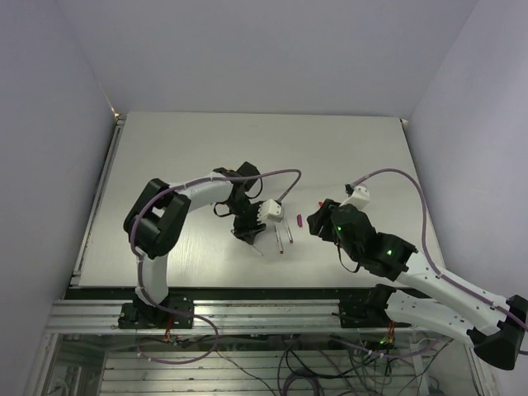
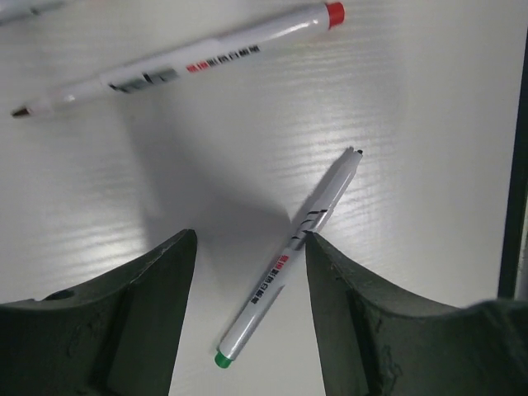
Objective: Insert the pens into the pen caps
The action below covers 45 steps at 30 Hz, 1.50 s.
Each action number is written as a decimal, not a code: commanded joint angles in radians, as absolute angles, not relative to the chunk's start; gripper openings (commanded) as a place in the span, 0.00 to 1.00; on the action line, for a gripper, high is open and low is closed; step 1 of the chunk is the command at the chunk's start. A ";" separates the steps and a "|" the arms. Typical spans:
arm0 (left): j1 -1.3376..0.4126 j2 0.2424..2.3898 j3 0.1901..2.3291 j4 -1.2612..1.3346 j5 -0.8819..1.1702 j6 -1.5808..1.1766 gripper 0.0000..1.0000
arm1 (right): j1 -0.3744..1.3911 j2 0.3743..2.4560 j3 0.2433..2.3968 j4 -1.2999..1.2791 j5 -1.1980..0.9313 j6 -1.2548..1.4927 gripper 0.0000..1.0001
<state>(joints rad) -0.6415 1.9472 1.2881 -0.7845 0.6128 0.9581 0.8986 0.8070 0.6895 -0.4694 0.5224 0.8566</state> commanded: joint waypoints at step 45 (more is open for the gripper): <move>-0.736 1.017 0.854 -0.404 -0.744 -0.336 0.79 | 1.137 1.348 0.705 0.029 0.108 0.392 0.51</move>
<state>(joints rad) -0.7311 1.0695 0.8181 -0.2924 -0.5255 -0.1352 1.0782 1.2541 0.6193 -0.0051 0.0071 0.4725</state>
